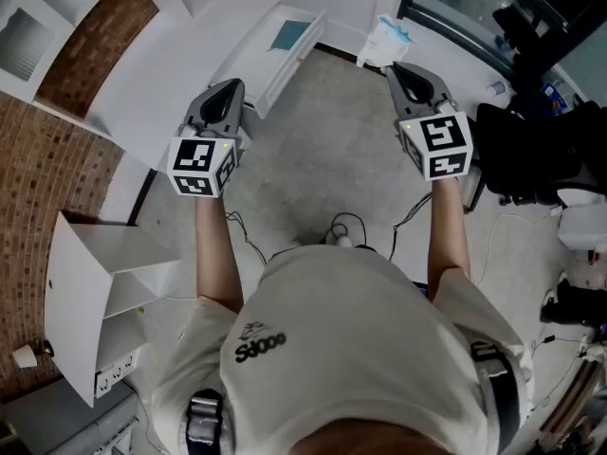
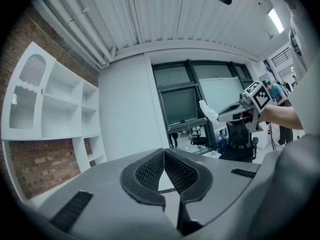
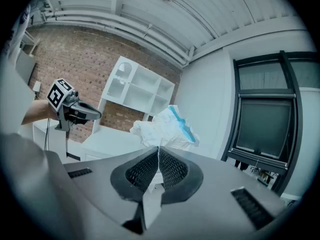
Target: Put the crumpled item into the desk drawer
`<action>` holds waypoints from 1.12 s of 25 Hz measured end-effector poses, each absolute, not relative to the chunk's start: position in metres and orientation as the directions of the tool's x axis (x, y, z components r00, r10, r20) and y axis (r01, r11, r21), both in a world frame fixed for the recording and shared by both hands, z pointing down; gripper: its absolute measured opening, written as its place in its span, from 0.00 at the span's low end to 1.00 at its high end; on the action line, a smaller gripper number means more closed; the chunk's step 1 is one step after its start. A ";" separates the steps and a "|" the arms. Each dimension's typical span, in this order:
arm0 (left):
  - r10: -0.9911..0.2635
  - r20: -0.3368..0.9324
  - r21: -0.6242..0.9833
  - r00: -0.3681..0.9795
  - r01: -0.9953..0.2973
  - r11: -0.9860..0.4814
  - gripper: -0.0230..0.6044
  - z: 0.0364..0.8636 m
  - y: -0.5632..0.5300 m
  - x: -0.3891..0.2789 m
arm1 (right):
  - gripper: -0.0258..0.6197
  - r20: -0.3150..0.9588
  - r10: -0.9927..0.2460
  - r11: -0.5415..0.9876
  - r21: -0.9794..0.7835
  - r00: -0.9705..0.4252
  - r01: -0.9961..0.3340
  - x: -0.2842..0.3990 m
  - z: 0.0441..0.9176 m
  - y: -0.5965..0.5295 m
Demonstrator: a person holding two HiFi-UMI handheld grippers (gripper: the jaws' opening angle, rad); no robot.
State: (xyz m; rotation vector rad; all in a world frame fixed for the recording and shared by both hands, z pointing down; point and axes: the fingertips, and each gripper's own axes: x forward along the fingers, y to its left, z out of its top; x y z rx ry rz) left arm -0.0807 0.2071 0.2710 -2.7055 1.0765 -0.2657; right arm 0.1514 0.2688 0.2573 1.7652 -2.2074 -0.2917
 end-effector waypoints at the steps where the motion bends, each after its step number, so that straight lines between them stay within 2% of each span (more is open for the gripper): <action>1: -0.692 0.089 -0.266 0.717 -0.652 -0.710 0.07 0.271 0.209 -0.080 | 0.05 0.104 -0.974 0.226 0.338 -0.203 -0.913 0.151 0.257 0.270; 15: -0.729 0.098 -0.264 0.678 -0.689 -0.676 0.07 0.286 0.236 -0.049 | 0.05 0.117 -0.961 0.273 0.287 -0.250 -0.918 0.187 0.271 0.285; 28: -0.744 0.115 -0.275 0.658 -0.699 -0.660 0.07 0.303 0.190 -0.044 | 0.05 0.152 -0.954 0.291 0.281 -0.257 -0.915 0.195 0.291 0.233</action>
